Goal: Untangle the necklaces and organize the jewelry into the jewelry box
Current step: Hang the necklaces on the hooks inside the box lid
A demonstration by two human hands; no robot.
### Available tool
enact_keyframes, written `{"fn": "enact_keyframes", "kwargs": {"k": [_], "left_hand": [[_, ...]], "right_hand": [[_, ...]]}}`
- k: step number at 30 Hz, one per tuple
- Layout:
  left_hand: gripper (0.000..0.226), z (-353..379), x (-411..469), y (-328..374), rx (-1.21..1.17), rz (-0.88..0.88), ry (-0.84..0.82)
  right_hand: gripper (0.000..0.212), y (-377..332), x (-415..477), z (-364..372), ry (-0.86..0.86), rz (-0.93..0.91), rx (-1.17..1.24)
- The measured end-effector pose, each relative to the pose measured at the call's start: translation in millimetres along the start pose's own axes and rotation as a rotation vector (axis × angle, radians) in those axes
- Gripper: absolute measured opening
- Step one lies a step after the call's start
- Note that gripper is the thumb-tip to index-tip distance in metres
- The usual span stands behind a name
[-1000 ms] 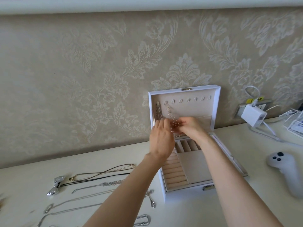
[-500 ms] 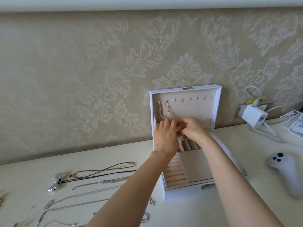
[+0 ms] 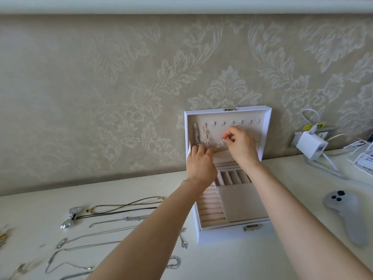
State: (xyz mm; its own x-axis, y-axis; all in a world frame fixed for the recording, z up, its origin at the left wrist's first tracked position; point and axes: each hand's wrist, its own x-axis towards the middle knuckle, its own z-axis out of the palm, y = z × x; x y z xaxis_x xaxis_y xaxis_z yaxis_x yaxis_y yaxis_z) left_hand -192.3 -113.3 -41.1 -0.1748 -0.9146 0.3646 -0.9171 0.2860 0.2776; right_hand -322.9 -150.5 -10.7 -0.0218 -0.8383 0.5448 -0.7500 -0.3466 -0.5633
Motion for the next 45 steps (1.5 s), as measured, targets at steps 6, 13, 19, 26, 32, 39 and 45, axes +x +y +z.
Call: {"fn": "enact_keyframes", "kwargs": {"k": [6,13,19,26,32,39,45], "left_hand": [[0.049,-1.8,-0.3,-0.4,0.052,0.017,-0.055],[0.045,-7.8,-6.1,-1.3,-0.019,0.064,0.002],[0.033,-21.9,-20.7,-13.3,-0.111,0.195,0.059],[0.020,-50.5,-33.6,-46.6,-0.079,-0.002,-0.087],[0.011,-54.8,-58.7,-95.1,0.090,-0.180,-0.326],[0.025,-42.7,-86.9,-140.0,0.091,-0.349,-0.394],[0.029,-31.6,-95.0,-144.4,0.072,-0.358,-0.385]], "right_hand": [[0.019,9.3,-9.9,6.4,-0.114,-0.052,-0.139],[0.029,2.2,-23.3,4.5,-0.201,-0.016,-0.167],[0.023,-6.1,-28.6,4.2,-0.099,-0.093,-0.144],[0.017,-52.4,-44.9,14.2,-0.128,-0.147,0.012],[0.010,-88.0,-75.8,40.8,-0.254,-0.293,0.036],[0.025,-95.7,-104.4,96.5,-0.704,-0.327,-0.315],[0.022,-106.5,-104.1,123.2,-0.746,-0.153,-0.415]]}}
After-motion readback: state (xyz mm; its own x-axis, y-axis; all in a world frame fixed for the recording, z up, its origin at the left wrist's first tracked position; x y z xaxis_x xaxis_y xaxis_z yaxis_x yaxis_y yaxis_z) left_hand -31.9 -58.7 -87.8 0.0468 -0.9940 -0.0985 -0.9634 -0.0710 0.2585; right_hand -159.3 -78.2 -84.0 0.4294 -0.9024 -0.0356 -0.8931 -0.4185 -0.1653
